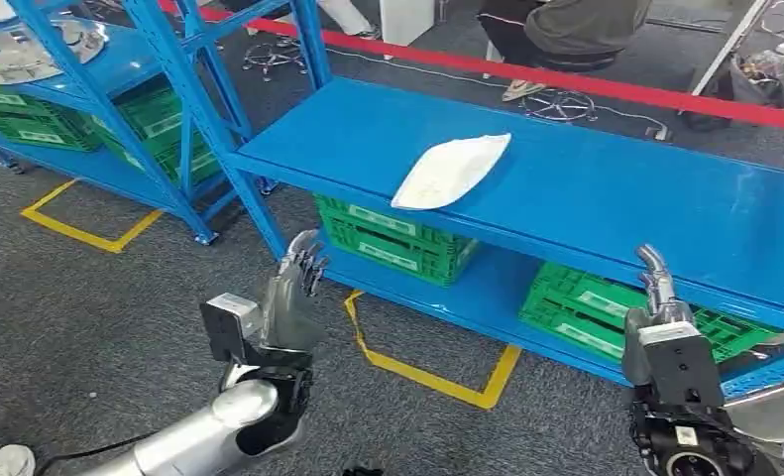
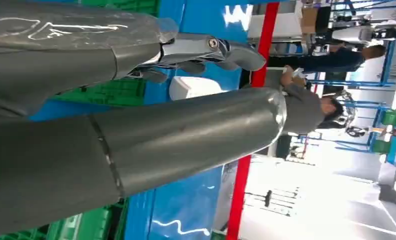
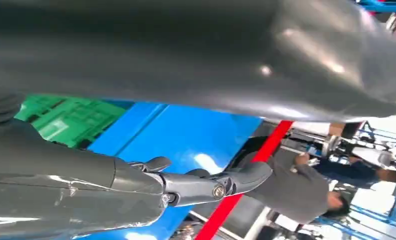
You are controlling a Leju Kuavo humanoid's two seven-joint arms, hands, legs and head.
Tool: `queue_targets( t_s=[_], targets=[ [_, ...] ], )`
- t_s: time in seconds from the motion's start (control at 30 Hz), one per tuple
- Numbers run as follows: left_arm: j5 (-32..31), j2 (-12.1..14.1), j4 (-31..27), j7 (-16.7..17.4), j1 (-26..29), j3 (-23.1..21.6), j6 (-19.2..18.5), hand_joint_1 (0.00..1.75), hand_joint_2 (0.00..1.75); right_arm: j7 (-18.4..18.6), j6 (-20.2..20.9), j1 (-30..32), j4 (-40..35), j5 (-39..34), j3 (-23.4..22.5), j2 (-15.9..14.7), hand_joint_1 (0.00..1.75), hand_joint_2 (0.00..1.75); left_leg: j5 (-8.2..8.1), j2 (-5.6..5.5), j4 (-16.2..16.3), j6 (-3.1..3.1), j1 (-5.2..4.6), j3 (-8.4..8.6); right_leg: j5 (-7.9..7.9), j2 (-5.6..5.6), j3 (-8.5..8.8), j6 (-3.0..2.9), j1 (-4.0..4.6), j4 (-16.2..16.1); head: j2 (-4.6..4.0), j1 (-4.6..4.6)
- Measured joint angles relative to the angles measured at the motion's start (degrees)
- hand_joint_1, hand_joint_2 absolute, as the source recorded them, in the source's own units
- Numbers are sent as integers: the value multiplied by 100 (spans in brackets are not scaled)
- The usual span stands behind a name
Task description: Take the parts from the cabinet and place them on the table.
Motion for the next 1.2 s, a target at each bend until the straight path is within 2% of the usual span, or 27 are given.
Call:
queue_targets(
  t_s=[0.03, 0.07, 0.1, 0.17, 0.2, 0.23, 0.3, 0.33, 0.37, 0.4, 0.43, 0.5, 0.53, 0.57, 0.6, 0.8, 0.87, 0.9, 0.93, 0.97, 1.03, 1.07, 1.1, 1.17, 1.2],
  targets=[
    [13, -2, 2, -9, -26, 0, 0, 0, 0, -11, -4, -4, 0, 0, -4, 0, 0, 0, -55, 104, -222, -2, -24, 118, -48, -10, 9, 50, 39, 19, 0, -35],
    [28, -11, 2, -20, -39, 0, 0, 0, 0, -17, -9, -10, -2, -7, -7, 0, 0, 0, -79, 34, -230, 83, -42, 99, -70, -13, 19, 80, 61, 5, 0, -26],
    [31, -7, 2, -31, -41, 0, 2, 0, 0, -31, -9, -11, -2, -11, -7, 0, 0, 0, -109, 26, -231, 121, -57, 98, -89, -36, 42, 110, 61, -21, 0, 13],
    [48, -6, 2, -52, -43, 0, 2, 0, 0, -37, -11, -11, -2, -15, -7, 0, 0, 0, -150, -41, -241, 207, -59, 125, -140, -92, 109, 183, 35, -71, 0, 26],
    [50, -15, 0, -61, -43, 0, 2, 0, 0, -37, -15, -9, -4, -15, -11, 0, 0, 0, -158, -68, -265, 243, -28, 175, -199, -65, 85, 205, 1, -28, 0, 31],
    [50, -18, 0, -74, -63, 0, 0, 0, 0, -39, -26, -15, -4, -13, -15, 0, 0, 0, -194, -79, -265, 295, -44, 220, -369, -1, -34, 200, 7, 307, 0, 77],
    [59, -28, 0, -74, -80, 0, -11, 0, 0, -37, -35, -7, -4, -9, -11, 0, 0, 0, -234, -129, -264, 352, -68, 264, -749, 44, -586, 188, 32, 1328, 0, 112],
    [66, -35, 2, -74, -77, 0, -11, 0, 0, -33, -35, 10, 0, -7, -9, 0, 0, 0, -259, -158, -262, 376, -88, 289, -875, 55, -891, 183, 47, 1815, 0, 123],
    [68, -35, 7, -74, -73, 0, -13, 0, 0, -26, -44, 32, 0, -7, -18, 0, 0, 0, -289, -196, -261, 384, -110, 325, -845, 65, -1098, 168, 62, 2057, 0, 129],
    [70, -35, 11, -74, -71, 0, -15, 0, 0, -26, -44, 41, 0, -4, -17, 0, 0, 0, -320, -235, -261, 388, -128, 374, -666, 72, -1130, 140, 75, 1963, 0, 131],
    [70, -35, 15, -74, -74, 0, -18, 0, 0, -24, -44, 43, 0, 0, -17, 0, 0, 0, -355, -274, -261, 389, -146, 433, -378, 82, -1040, 97, 89, 1631, 0, 131],
    [68, -48, 15, -74, -80, 0, -20, 0, 0, -24, -44, 40, 0, 9, -20, 0, 0, 0, -433, -331, -263, 384, -174, 565, 297, 150, -667, -15, 142, 591, 0, 136],
    [63, -50, 20, -74, -83, 0, -20, 0, 0, -26, -41, 35, 0, 9, -20, 0, 0, 0, -465, -343, -264, 374, -167, 572, 382, 268, -569, -83, 160, 303, 0, 147],
    [61, -52, 22, -74, -105, 0, -26, 0, 0, -22, -33, 30, -2, 15, -13, 0, 0, 0, -487, -399, -239, 340, -197, 554, 304, 258, -436, -78, 153, 123, 0, 124],
    [61, -52, 24, -74, -108, 0, -26, 0, 0, -22, -24, 32, -2, 24, -15, 0, 0, 0, -474, -400, -255, 307, -163, 535, 301, 247, -446, -79, 180, 141, 0, 131],
    [61, -52, 24, -74, -110, 0, -26, 0, 0, -22, -26, 34, -2, 24, -17, 0, 0, 0, -475, -401, -257, 302, -159, 533, 300, 248, -445, -81, 185, 136, 0, 127],
    [52, -52, 24, -74, -109, 0, -26, 0, 0, -22, -22, 28, -2, 24, -17, 0, 0, 0, -477, -421, -278, 271, -143, 538, 290, 240, -441, -103, 193, 133, 0, 138],
    [44, -44, 26, -74, -138, 0, -26, 0, 0, -24, -4, 20, -4, 26, -20, 2, 0, 0, -1098, -205, 1222, 103, -116, -257, 260, 125, -258, -183, 110, -3, 0, 55],
    [44, -42, 31, -74, -115, 0, -26, 0, 0, -17, 2, 28, 0, 26, -17, 2, 0, 0, -1034, -174, 1643, 67, -70, -656, 198, 75, -205, -176, 107, -3, 0, 39],
    [44, -37, 35, -74, -115, 0, -26, 0, 0, -20, 2, 26, 0, 26, -15, 2, 0, 0, -779, -161, 1353, 58, -55, -577, 162, 58, -162, -167, 103, -2, 0, 28],
    [44, -33, 35, -74, -118, 0, -26, 0, 0, -20, 2, 24, 0, 26, -17, 2, 0, 0, -123, -78, 219, 65, -41, -85, 73, 21, -45, -118, 93, -3, 0, 13],
    [44, -33, 35, -74, -122, 0, -26, 0, 0, -24, 2, 21, 0, 26, -17, 2, 0, 0, -23, 20, -179, 78, -42, 74, 33, 15, -18, -79, 99, -3, 0, 2],
    [44, -35, 35, -70, -133, 0, -28, 0, 0, -26, 0, 15, -2, 26, -17, 2, 0, 0, -106, 18, -258, 122, -95, 141, -16, 15, -18, -44, 144, 16, 0, -11],
    [26, -33, 35, -70, -129, 0, -46, 0, 0, -33, 2, 7, -2, 26, -17, 2, 0, 0, -150, -27, -232, 212, -94, 135, -53, -11, 13, 11, 140, -11, 0, 55],
    [22, -31, 35, -70, -129, 0, -55, 0, 0, -33, 2, 0, -2, 26, -17, 2, 0, 0, -173, -50, -234, 251, -120, 138, -73, -34, 36, 45, 120, -30, 0, 55]
  ],
)
